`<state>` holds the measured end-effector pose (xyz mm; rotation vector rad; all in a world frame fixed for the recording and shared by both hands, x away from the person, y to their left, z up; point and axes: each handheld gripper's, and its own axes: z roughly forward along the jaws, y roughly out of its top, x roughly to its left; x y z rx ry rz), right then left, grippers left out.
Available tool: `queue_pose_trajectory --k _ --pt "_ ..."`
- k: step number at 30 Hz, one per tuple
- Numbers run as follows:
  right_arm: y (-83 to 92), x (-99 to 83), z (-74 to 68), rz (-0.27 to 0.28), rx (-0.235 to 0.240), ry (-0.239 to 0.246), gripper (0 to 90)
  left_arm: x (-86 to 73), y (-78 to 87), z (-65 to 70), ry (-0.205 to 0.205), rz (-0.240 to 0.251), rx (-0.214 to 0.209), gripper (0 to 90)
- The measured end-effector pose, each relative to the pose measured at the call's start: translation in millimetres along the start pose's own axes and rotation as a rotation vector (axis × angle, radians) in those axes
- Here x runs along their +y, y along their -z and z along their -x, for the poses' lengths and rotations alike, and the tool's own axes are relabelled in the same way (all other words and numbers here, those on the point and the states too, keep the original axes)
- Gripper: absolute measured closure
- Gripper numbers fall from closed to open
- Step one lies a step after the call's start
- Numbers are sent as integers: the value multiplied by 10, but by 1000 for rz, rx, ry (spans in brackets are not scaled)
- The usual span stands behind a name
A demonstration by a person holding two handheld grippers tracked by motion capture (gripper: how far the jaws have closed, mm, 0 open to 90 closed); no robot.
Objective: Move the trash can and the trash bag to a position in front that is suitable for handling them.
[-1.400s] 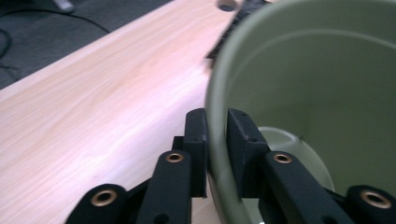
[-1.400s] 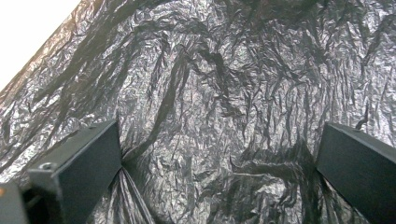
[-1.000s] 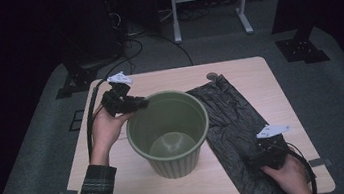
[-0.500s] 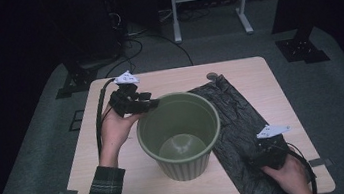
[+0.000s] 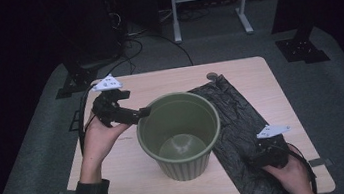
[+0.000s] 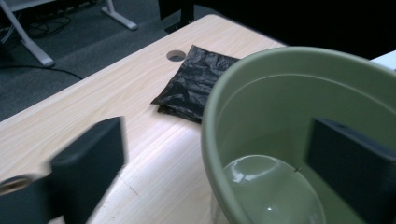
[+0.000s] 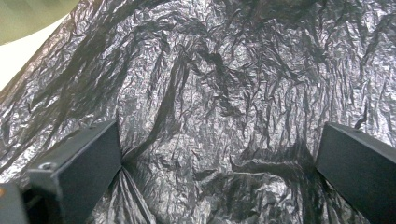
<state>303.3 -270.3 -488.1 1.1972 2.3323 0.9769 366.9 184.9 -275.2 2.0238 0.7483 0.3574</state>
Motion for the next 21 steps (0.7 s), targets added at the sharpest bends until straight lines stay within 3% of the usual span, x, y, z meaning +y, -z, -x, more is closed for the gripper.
queue_pose_trajectory --k 9,14,21 --pt "4 -3 -11 -1 -10 -10 0 -207 295 106 -17 29 5 2" --pt "4 -4 -11 -1 -10 -10 0 -316 435 168 -26 12 18 2" --pt "4 -4 -11 -1 -10 -10 0 -544 516 263 -25 7 34 2"
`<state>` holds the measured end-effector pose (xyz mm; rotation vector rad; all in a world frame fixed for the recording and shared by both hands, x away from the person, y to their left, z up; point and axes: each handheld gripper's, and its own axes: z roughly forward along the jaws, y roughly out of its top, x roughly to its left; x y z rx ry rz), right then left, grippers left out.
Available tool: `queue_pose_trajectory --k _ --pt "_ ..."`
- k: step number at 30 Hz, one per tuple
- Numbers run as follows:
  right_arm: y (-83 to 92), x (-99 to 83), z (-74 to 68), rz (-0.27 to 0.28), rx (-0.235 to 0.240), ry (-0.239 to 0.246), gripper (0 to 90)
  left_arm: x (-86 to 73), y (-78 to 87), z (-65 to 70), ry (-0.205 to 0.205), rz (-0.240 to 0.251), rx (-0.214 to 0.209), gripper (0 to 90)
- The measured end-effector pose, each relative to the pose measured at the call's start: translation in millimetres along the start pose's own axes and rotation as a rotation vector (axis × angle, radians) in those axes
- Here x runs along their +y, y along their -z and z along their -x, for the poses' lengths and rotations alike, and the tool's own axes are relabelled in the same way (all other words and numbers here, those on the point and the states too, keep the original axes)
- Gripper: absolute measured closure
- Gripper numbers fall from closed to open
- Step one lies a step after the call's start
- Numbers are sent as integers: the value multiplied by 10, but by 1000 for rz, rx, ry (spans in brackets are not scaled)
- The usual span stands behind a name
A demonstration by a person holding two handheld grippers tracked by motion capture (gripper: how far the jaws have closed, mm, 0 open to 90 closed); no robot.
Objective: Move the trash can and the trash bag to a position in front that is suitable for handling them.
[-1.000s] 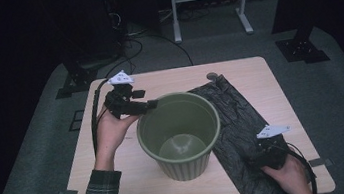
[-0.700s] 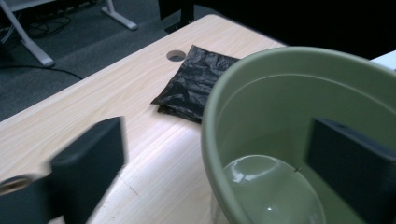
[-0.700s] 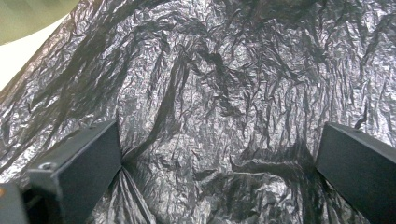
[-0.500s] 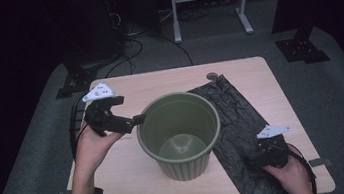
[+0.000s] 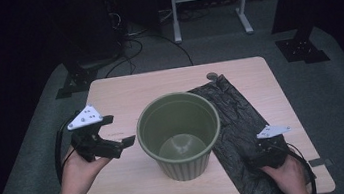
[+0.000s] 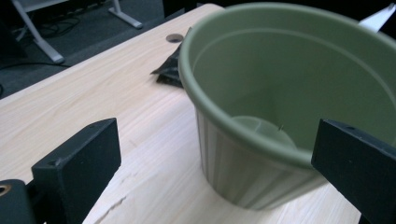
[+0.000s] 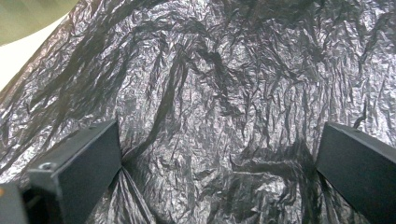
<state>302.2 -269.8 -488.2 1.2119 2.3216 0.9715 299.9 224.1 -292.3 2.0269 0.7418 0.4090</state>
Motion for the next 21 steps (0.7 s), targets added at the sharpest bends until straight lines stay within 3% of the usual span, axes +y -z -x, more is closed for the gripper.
queue_pose_trajectory --k 7,11,21 --pt "0 0 0 0 0 0 0 -252 0 90 -15 -5 15 2" --pt "1 0 1 0 0 0 0 -447 -45 140 -34 -8 45 2" --pt "1 0 1 0 0 0 0 -760 -179 154 -51 -9 84 2"
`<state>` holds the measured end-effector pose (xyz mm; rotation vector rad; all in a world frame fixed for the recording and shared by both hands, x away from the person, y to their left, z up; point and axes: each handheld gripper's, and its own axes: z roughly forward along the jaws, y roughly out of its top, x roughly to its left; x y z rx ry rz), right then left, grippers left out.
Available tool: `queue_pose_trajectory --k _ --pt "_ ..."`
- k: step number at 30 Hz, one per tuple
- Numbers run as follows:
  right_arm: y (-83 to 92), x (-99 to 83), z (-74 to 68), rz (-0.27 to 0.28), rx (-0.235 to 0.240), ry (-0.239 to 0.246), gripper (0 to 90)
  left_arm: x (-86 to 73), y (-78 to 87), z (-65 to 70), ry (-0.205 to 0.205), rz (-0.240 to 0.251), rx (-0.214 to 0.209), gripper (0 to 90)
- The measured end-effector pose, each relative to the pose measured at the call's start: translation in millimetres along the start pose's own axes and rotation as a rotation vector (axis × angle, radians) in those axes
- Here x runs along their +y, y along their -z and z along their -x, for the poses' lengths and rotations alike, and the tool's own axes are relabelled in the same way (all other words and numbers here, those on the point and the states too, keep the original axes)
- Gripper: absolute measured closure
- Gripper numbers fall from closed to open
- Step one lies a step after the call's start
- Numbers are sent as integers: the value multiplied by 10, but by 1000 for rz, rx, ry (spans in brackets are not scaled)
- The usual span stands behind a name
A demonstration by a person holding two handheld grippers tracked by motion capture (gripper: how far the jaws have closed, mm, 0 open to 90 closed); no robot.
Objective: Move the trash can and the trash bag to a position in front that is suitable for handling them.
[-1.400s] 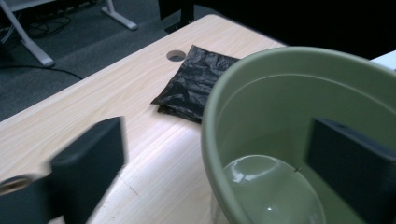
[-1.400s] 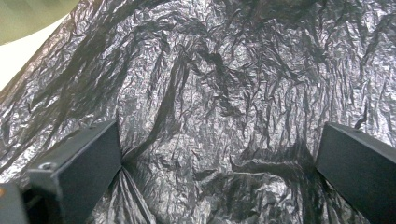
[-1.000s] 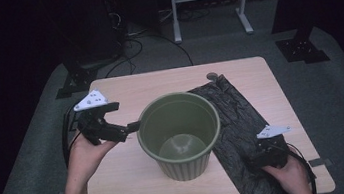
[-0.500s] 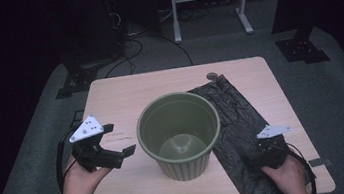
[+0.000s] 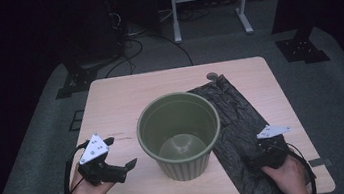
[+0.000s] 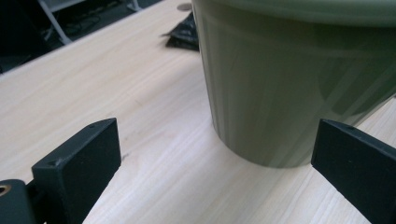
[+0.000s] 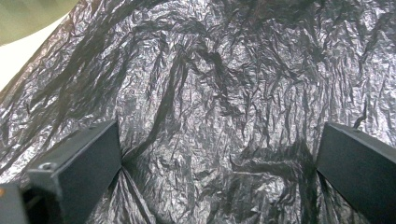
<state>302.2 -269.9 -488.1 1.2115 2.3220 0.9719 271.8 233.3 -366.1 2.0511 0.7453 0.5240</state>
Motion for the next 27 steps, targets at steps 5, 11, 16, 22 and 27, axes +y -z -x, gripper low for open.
queue_pose_trajectory --k 5,11,16,22,27 --pt "0 0 0 0 0 0 0 -154 -115 16 15 -10 1 2" --pt "1 0 1 0 0 0 0 -317 -303 35 20 -42 0 2" --pt "1 0 0 0 0 -1 0 -451 -481 26 30 -65 -12 2" --pt "1 0 0 0 0 -1 0 -564 -621 24 32 -88 -20 2" --pt "1 0 0 0 1 0 0 -643 -738 47 34 -113 -34 2"
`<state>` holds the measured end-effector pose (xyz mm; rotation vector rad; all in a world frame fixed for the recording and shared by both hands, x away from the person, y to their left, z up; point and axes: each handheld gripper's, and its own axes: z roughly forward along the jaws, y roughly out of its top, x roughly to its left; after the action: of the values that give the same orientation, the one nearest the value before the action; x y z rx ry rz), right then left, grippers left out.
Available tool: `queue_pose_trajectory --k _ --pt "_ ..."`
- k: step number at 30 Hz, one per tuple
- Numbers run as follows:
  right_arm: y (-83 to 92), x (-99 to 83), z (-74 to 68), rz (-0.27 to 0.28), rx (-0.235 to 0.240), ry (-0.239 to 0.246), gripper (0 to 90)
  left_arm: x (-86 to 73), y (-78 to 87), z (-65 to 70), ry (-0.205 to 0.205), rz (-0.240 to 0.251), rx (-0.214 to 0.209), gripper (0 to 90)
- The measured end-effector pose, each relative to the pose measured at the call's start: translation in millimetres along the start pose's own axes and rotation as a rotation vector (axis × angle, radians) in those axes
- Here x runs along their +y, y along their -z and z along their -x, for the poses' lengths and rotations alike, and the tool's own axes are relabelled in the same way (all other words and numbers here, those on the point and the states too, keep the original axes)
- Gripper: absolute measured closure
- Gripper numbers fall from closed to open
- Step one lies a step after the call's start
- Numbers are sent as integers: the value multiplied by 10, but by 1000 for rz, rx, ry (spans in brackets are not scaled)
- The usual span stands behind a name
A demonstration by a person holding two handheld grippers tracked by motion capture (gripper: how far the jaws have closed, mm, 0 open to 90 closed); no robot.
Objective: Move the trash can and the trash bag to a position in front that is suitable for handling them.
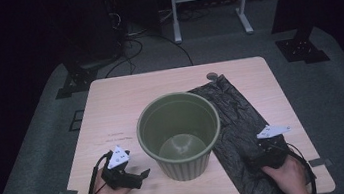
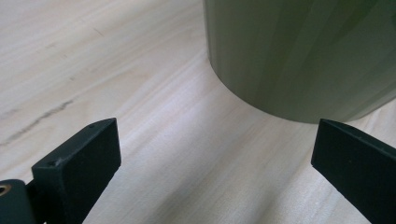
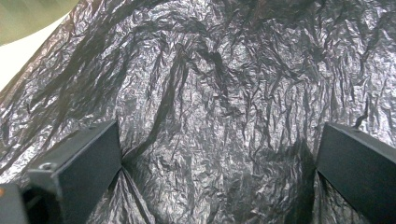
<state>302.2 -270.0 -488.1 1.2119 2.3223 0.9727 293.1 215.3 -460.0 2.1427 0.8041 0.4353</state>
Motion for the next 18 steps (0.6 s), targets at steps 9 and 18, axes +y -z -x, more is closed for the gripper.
queue_pose_trajectory --k 9,18 --pt "0 -1 1 1 1 1 0 -105 -153 -14 -6 -90 10 2" --pt "0 -1 1 0 1 1 0 -160 -182 -51 32 -95 -6 0"
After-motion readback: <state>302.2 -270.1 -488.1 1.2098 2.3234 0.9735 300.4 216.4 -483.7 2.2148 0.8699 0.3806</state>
